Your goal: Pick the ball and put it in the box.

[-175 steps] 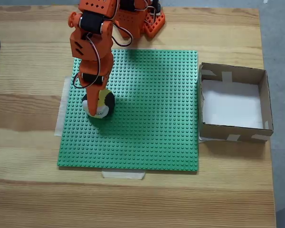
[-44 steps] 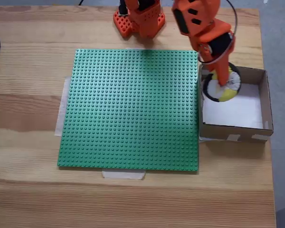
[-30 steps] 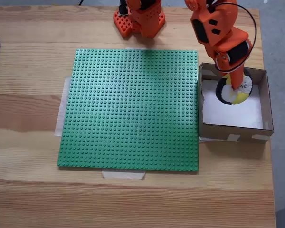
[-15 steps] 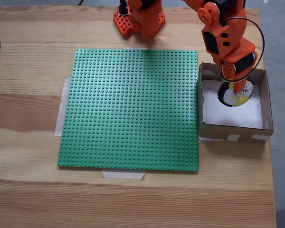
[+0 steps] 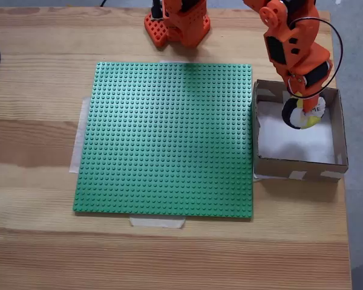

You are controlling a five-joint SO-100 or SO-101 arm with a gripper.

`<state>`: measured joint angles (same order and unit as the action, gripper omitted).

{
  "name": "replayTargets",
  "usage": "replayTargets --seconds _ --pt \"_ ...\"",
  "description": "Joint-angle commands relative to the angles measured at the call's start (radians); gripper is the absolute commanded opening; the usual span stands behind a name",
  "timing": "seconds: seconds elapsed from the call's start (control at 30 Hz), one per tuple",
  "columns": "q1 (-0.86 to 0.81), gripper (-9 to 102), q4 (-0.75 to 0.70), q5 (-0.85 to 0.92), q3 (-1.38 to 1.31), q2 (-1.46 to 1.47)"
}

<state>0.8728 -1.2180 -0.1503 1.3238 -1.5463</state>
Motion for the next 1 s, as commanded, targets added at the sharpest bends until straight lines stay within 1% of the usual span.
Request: replayTargets --seconds 0.0,0.07,0.3,0.47,0.83,0.97 --pt "-0.002 17 -0.006 -0.006 -0.009 -0.031" --pt "-0.008 20 -0.011 -0.005 -0.009 -0.032" --pt "-0.032 25 -0.014 0.006 -0.009 -0.063" --pt "-0.063 28 0.046 0.034 0.066 -0.150" --pt "-0.132 27 0.163 0.067 0.293 -0.420" --pt "-0.179 24 0.198 0.092 0.390 -0.535"
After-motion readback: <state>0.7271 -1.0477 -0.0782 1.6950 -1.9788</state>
